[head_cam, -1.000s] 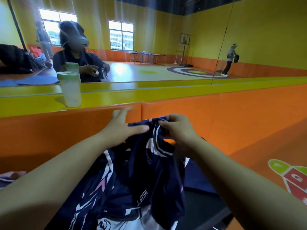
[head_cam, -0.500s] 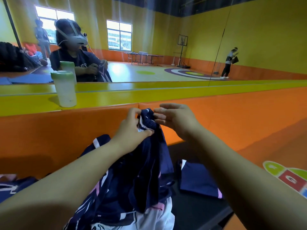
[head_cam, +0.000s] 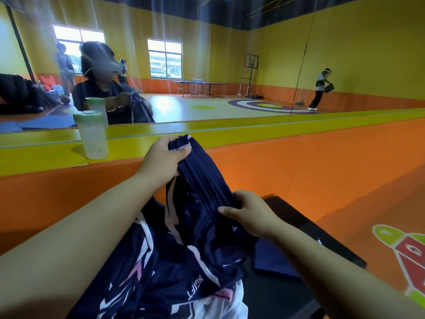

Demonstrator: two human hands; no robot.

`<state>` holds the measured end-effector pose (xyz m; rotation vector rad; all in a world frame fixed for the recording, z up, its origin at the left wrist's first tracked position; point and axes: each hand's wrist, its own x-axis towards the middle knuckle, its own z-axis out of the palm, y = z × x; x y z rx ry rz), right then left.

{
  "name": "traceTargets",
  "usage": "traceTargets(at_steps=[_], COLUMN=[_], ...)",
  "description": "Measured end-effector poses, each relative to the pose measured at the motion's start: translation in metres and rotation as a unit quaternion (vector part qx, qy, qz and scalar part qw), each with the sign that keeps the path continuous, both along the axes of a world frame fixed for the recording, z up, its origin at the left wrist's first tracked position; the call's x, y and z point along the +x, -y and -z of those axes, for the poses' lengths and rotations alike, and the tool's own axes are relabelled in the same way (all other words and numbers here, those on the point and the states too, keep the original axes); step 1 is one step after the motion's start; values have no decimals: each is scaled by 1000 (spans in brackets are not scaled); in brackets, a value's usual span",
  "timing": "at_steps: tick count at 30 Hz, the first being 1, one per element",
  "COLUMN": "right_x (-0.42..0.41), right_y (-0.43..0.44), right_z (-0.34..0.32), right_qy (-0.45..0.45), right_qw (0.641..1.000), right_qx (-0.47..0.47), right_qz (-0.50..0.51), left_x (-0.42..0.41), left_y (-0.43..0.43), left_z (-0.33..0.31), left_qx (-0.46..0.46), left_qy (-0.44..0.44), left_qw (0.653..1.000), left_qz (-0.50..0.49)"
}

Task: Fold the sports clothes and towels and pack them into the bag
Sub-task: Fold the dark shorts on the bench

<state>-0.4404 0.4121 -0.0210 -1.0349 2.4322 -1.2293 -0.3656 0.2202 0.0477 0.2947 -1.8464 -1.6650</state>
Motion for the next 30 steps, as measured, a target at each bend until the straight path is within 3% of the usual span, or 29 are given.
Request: traceTargets(at_steps=[4, 10, 14, 19, 24, 28, 30], right_x=[-14, -23, -27, -38, -35, -43, -46], right_y=[-9, -7, -7, -32, -53, -61, -60], right_z=[-11, -56, -91, -108, -116, -125, -129], right_qy=[72, -160, -153, -174, -388, -459, -461], right_qw=[996, 983, 982, 983, 916, 864, 857], right_qx=[-32, -19, -22, 21, 87, 202, 230], right_qz=[-35, 88, 107, 49, -56, -46, -21], left_x=[8, 16, 20, 29, 38, 40, 39], left_y=[8, 14, 8, 24, 39, 48, 49], left_z=[-5, -10, -14, -28, -51, -69, -75], left_qx=[1, 60, -43, -160, -289, -327, -353], left_qy=[10, 84, 128, 197, 227, 217, 198], left_qw=[1000, 994, 991, 966, 929, 916, 910], left_qz=[-25, -21, -8, -55, -56, -85, -88])
